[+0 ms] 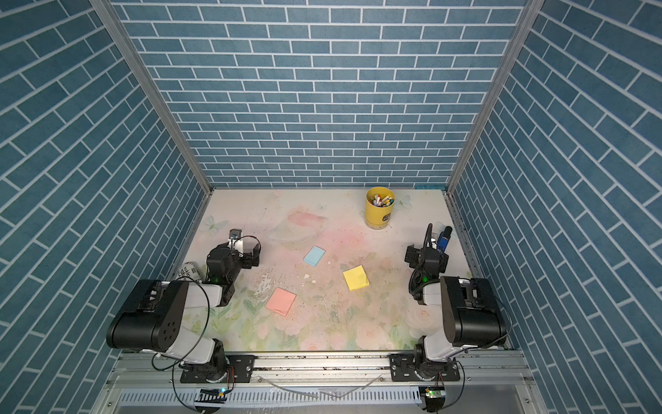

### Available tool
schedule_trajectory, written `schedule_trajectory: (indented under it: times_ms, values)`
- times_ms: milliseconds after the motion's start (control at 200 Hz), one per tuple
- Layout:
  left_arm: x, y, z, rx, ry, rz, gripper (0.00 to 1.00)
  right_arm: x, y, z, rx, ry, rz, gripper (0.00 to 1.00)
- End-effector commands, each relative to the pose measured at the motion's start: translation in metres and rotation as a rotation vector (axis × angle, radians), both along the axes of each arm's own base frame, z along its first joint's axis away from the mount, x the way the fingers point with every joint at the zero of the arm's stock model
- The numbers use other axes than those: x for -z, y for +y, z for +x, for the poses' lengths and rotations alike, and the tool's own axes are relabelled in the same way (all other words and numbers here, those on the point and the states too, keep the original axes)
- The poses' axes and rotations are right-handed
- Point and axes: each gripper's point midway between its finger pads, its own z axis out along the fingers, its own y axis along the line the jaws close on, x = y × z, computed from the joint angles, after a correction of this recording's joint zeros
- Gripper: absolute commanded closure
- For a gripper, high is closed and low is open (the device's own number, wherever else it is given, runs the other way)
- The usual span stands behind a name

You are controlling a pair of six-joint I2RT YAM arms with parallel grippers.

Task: Tear off pages from different memo pads
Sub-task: Pick up the memo pad from the center of the board.

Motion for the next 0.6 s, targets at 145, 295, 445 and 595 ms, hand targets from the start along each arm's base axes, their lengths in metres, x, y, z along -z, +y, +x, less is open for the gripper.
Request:
schedule_trajectory:
  times_ms: [145, 295, 445, 595]
  values:
    - [-0.006, 0.022, 0.008, -0.105, -0.012, -0.025, 0.0, -0.014, -0.005, 0.011, 0.009, -0.045, -0.005, 0.01]
    - [-0.031, 0.03, -0.013, -0.17, -0.117, -0.015, 0.0, -0.031, 0.005, 0.005, -0.015, -0.078, -0.059, 0.01]
    - [-0.065, 0.028, -0.029, -0.255, -0.156, 0.052, 0.0, -0.052, 0.0, -0.008, 0.077, -0.014, -0.039, 0.02]
    - [-0.088, 0.042, -0.049, -0.455, -0.122, -0.092, 0.0, -0.068, -0.008, -0.043, 0.21, 0.082, -0.035, 0.01]
